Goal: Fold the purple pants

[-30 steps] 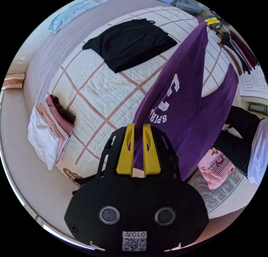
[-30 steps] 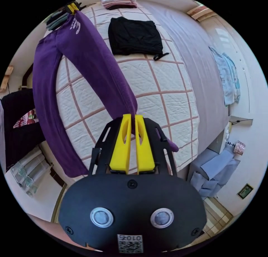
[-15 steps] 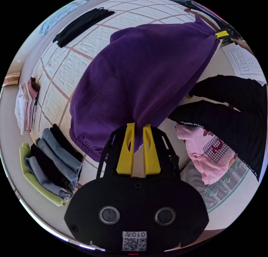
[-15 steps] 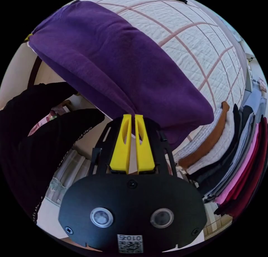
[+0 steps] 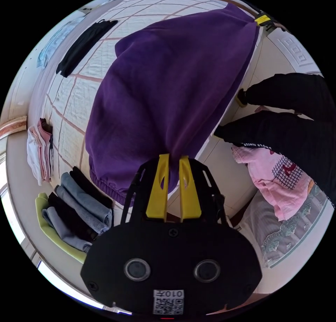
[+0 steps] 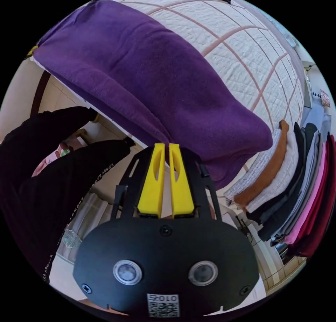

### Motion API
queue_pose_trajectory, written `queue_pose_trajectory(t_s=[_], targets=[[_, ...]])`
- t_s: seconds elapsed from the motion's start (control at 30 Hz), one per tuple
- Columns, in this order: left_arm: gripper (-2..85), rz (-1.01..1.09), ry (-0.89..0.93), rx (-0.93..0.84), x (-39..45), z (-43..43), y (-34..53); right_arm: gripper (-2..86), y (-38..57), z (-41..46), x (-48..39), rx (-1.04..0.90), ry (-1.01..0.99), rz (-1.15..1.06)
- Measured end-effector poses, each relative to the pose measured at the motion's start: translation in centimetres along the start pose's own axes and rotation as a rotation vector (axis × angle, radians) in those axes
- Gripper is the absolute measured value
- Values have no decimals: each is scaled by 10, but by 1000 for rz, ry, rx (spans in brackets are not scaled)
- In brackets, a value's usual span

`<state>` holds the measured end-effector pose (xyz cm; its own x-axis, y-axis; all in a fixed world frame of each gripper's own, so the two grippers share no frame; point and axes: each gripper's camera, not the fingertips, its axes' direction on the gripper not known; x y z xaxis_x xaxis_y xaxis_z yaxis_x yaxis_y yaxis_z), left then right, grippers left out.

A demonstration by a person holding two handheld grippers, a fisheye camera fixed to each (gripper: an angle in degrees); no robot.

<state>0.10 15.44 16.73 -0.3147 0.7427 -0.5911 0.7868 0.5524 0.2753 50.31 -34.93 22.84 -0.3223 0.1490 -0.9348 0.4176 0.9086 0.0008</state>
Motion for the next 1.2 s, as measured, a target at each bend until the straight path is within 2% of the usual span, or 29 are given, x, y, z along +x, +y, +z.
queue_pose_trajectory(t_s=[0.3, 0.47, 0.57, 0.6, 0.63, 0.7, 0.8, 0.97, 1.1, 1.2], targets=[[49, 27, -50, 55, 30, 7, 40, 41, 6, 28, 0, 2, -5, -22], [64, -75, 67, 35, 52, 25, 74, 54, 7, 48, 4, -84, -118, -35], [69, -397, 207, 114, 45, 22, 126, 45, 22, 38, 6, -71, -209, 10], [70, -577, 264, 151, 36, 23, 155, 43, 22, 33, 6, -51, -235, 13], [73, -746, 286, 191, 30, 26, 185, 37, 20, 18, 4, 17, -254, 11], [77, -953, 293, 257, 22, 33, 224, 37, 7, -7, -1, 149, -223, 10], [85, -1185, 348, 336, 8, 59, 264, 53, -42, -32, -6, 308, -265, -8], [79, -1324, 420, 423, 2, 90, 279, 71, -155, -75, -19, 569, -494, -121], [52, -1424, 455, 454, 6, 103, 295, 74, -221, -82, -31, 568, -629, -167], [33, -1383, 397, 480, 18, 92, 303, 67, -261, -69, -43, 496, -659, -190]])
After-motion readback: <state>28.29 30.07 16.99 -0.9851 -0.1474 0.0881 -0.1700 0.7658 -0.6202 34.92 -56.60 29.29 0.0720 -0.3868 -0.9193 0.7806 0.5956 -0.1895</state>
